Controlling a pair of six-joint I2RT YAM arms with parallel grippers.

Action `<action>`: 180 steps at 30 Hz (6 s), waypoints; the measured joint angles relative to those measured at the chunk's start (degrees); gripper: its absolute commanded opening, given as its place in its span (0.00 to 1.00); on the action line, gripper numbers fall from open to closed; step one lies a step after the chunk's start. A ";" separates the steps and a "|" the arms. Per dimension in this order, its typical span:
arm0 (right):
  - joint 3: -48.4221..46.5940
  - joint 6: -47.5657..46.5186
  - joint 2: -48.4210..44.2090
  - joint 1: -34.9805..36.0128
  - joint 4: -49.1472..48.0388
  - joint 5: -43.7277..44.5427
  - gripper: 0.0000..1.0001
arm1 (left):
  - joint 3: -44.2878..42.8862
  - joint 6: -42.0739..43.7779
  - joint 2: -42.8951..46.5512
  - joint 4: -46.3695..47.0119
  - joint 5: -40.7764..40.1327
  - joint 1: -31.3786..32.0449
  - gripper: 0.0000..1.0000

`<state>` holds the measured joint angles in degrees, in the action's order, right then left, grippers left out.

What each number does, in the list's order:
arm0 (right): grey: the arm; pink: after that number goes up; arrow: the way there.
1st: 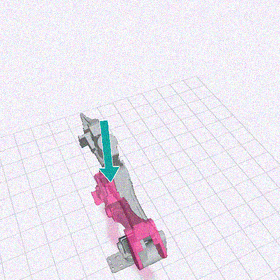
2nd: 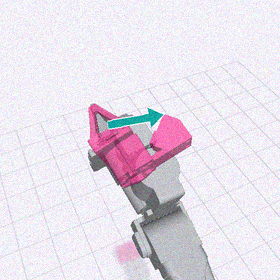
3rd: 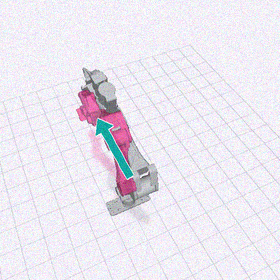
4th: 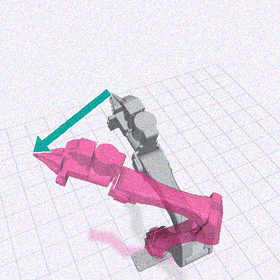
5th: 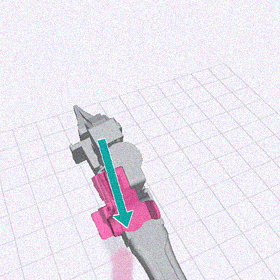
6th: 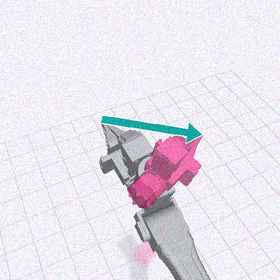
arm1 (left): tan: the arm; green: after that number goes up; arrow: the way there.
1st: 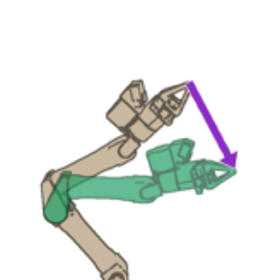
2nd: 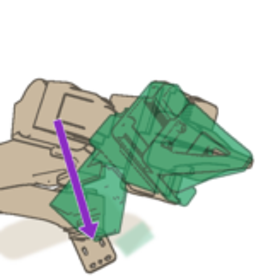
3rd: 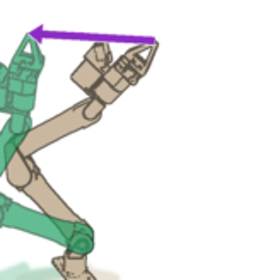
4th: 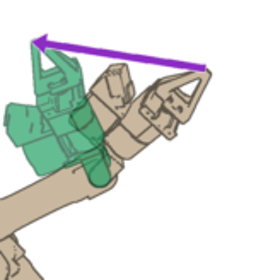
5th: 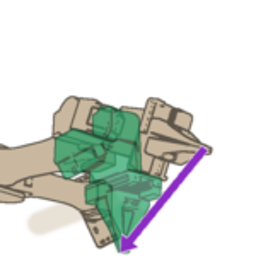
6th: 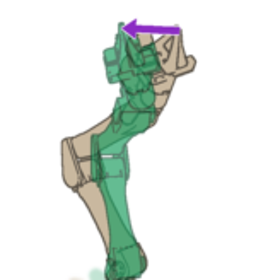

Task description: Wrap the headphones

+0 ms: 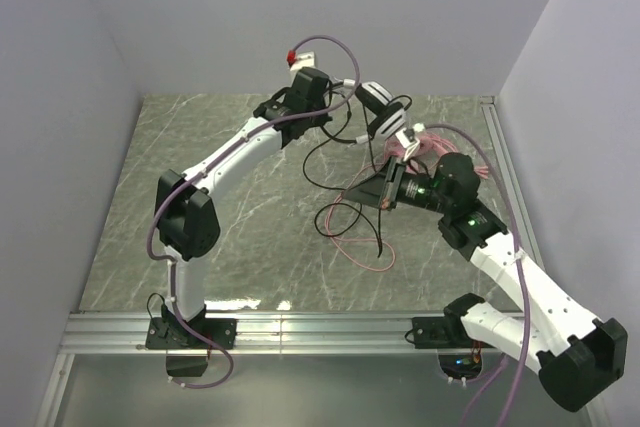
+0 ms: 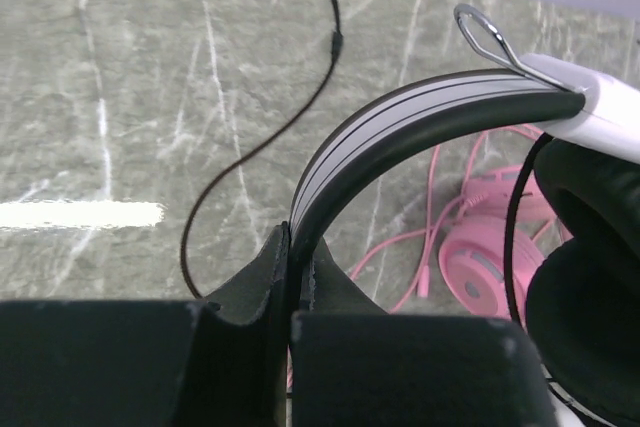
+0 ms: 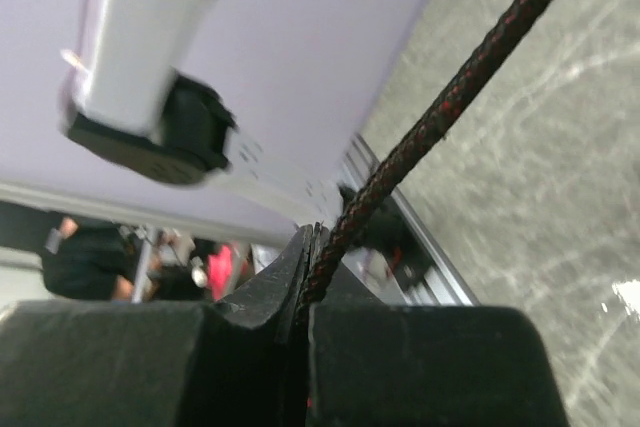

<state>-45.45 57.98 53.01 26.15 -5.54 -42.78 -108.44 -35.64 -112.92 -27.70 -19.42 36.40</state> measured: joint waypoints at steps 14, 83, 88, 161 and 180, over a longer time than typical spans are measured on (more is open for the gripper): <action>0.94 -13.51 2.19 6.49 11.76 12.85 0.00 | 1.29 -1.46 11.78 -4.70 -2.21 -3.87 0.00; 18.99 -22.64 17.40 7.85 -23.74 46.36 0.19 | 52.39 -4.11 64.06 -10.73 58.64 -5.46 0.00; 17.84 -21.03 21.62 3.48 -26.84 42.49 0.17 | 52.83 -4.02 63.54 -9.29 57.24 0.52 0.00; -6.64 -28.02 -5.97 -11.80 15.54 -7.48 0.00 | 4.11 2.32 11.91 -35.71 -41.33 5.99 0.00; -14.19 -40.89 -10.69 -11.63 32.72 8.63 0.00 | 13.53 12.20 15.06 -31.23 -30.16 6.84 0.00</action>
<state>-59.64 17.08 42.33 14.52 27.18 -34.15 -94.91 -23.44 -97.86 -58.94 -49.58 43.24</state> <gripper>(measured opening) 0.027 0.048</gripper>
